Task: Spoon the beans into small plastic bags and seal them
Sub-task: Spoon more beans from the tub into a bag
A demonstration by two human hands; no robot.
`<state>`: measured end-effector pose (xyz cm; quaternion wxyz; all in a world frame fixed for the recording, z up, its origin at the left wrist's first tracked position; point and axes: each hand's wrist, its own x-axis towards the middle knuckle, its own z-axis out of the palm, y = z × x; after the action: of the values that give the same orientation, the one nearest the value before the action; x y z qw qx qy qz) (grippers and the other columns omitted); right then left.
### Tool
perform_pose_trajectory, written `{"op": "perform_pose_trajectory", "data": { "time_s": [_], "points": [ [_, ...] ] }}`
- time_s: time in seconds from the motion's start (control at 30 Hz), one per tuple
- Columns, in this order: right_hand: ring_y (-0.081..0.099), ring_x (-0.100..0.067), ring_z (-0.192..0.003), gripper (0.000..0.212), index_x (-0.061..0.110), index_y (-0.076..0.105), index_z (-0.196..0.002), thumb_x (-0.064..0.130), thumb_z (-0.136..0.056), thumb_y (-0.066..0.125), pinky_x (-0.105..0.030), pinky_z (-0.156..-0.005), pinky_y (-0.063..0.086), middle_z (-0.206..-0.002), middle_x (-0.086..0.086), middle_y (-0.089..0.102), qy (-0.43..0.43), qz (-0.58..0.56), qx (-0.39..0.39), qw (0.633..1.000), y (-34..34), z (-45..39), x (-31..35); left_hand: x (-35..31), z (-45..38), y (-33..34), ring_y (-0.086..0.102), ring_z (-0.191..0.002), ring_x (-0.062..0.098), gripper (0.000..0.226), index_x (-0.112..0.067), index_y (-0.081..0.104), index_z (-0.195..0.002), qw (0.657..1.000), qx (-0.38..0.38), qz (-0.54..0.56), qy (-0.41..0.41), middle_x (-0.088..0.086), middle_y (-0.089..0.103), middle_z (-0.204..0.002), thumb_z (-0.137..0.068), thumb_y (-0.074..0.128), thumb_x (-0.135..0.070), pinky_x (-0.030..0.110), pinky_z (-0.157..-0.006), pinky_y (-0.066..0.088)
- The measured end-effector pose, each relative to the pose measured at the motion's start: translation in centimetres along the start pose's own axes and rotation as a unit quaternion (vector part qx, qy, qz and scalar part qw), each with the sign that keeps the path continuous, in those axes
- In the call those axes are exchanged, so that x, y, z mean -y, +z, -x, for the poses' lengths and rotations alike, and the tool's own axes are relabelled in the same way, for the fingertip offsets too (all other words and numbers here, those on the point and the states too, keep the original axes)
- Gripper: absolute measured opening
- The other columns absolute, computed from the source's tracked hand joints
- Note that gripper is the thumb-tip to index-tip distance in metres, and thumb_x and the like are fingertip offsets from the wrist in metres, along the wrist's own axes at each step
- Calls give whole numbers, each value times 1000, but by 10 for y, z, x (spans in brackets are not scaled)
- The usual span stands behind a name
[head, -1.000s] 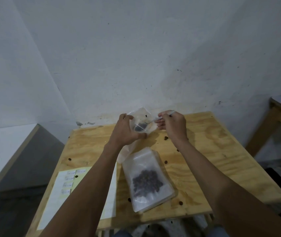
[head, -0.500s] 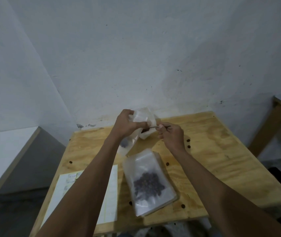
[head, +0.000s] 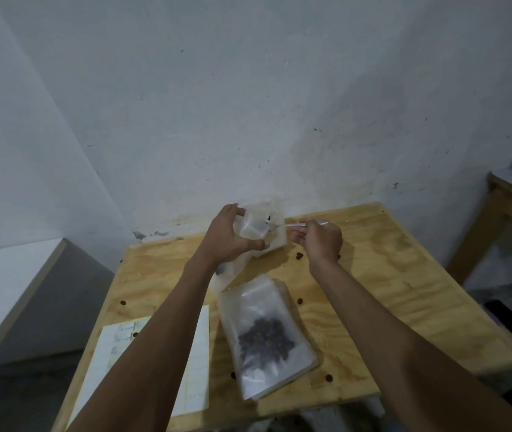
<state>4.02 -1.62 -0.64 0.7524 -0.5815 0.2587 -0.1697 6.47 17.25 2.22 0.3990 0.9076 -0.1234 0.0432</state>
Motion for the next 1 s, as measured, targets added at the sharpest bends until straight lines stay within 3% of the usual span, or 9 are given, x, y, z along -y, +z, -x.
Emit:
{"op": "perform_pose_trajectory", "data": {
  "time_s": [0.2, 0.4, 0.5, 0.6, 0.7, 0.8, 0.9, 1.0],
  "points": [
    [71, -31, -64, 18, 6, 67, -78, 1, -92, 57, -39, -66, 64, -79, -25, 74, -28, -50, -16, 998, -3, 1, 19, 4, 3, -2, 53, -109, 15, 98, -19, 54, -123, 1000, 10, -11, -1, -5, 51, -124, -40, 82, -63, 33, -85, 47],
    [73, -29, -64, 18, 5, 71, -84, 4, -93, 55, -38, -64, 63, -75, -17, 76, -75, -35, 1, 997, -6, 5, 35, 10, 8, 4, 54, -107, 14, 102, -18, 54, -125, 1000, -2, -22, 5, -7, 50, -125, -39, 78, -67, 24, -76, 41],
    [73, -27, -63, 20, 8, 71, -83, 5, -92, 54, -41, -65, 63, -72, -14, 76, -134, 16, 38, 990, -5, 10, 38, 11, 8, 6, 53, -106, 14, 102, -17, 53, -126, 1000, -16, -21, 1, -6, 50, -125, -41, 79, -67, 26, -77, 42],
    [73, -17, -61, 21, 10, 73, -86, 9, -97, 55, -34, -59, 62, -70, -7, 75, -244, 119, 108, 956, -5, 19, 35, 10, 6, 8, 53, -106, 14, 97, -16, 54, -127, 1000, -23, -17, 6, -5, 50, -125, -48, 85, -61, 24, -75, 41],
    [73, -11, -64, 21, 4, 74, -93, 11, -101, 56, -24, -57, 58, -75, -6, 75, -291, 106, 86, 947, -4, 23, 33, 13, 4, 8, 54, -107, 14, 92, -15, 55, -129, 1000, -24, -3, 9, -5, 52, -125, -53, 90, -53, 27, -78, 44],
    [73, -18, -66, 22, 6, 75, -96, 14, -101, 56, -35, -61, 60, -77, -5, 76, -291, 118, 43, 948, -7, 16, 22, 15, 5, 5, 58, -105, 11, 93, -19, 56, -128, 999, -30, 31, -7, -7, 57, -121, -49, 90, -56, 25, -79, 49],
    [73, -25, -71, 21, 14, 78, -102, 19, -101, 57, -51, -65, 61, -82, -4, 76, -290, 198, 94, 932, -11, 7, -2, 14, 1, 0, 60, -99, 4, 76, -24, 58, -120, 996, -34, 76, -29, -13, 61, -110, -56, 94, -43, 24, -75, 51],
    [75, -16, -88, 21, 13, 79, -112, 18, -100, 62, -47, -78, 63, -102, 0, 79, -267, 216, 125, 931, -14, 8, -17, 8, -5, -5, 62, -99, 3, 82, -24, 61, -118, 995, -27, 84, -37, -16, 62, -109, -48, 87, -56, 27, -79, 55]
  ]
}}
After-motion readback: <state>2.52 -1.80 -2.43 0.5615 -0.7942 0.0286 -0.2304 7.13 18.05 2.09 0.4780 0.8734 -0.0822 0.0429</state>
